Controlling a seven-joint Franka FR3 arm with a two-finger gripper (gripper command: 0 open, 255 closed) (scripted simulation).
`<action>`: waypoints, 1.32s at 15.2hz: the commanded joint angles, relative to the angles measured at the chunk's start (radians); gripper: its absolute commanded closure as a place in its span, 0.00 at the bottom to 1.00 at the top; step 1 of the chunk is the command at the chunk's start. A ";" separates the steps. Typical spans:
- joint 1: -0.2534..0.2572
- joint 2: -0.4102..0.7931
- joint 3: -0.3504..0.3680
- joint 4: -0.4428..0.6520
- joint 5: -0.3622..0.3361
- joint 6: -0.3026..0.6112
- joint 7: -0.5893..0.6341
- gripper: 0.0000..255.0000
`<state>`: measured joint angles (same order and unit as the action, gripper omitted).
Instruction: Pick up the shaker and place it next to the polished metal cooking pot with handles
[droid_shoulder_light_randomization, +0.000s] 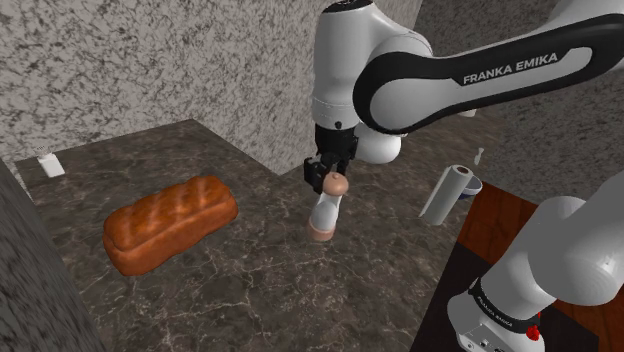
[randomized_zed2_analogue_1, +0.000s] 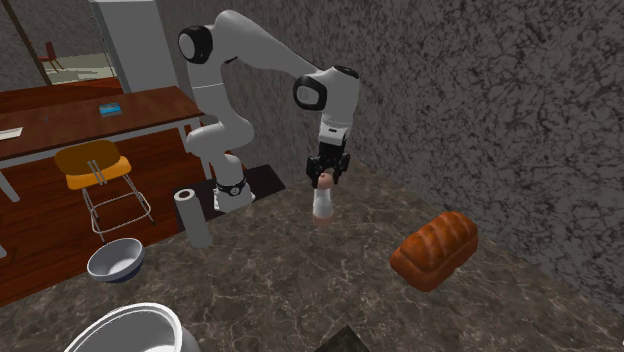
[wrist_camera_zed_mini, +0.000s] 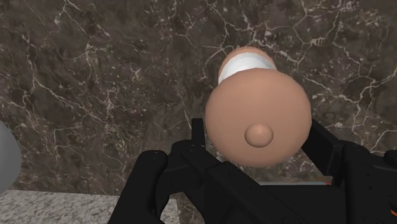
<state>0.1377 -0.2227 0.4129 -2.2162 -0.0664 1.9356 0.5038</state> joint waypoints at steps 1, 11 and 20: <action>0.000 -0.008 -0.002 0.023 0.003 -0.030 -0.006 1.00; -0.001 -0.031 -0.011 0.136 0.012 -0.163 -0.028 1.00; -0.004 -0.032 -0.016 0.255 0.011 -0.283 -0.042 1.00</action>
<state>0.1346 -0.2568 0.3984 -1.9783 -0.0537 1.6685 0.4643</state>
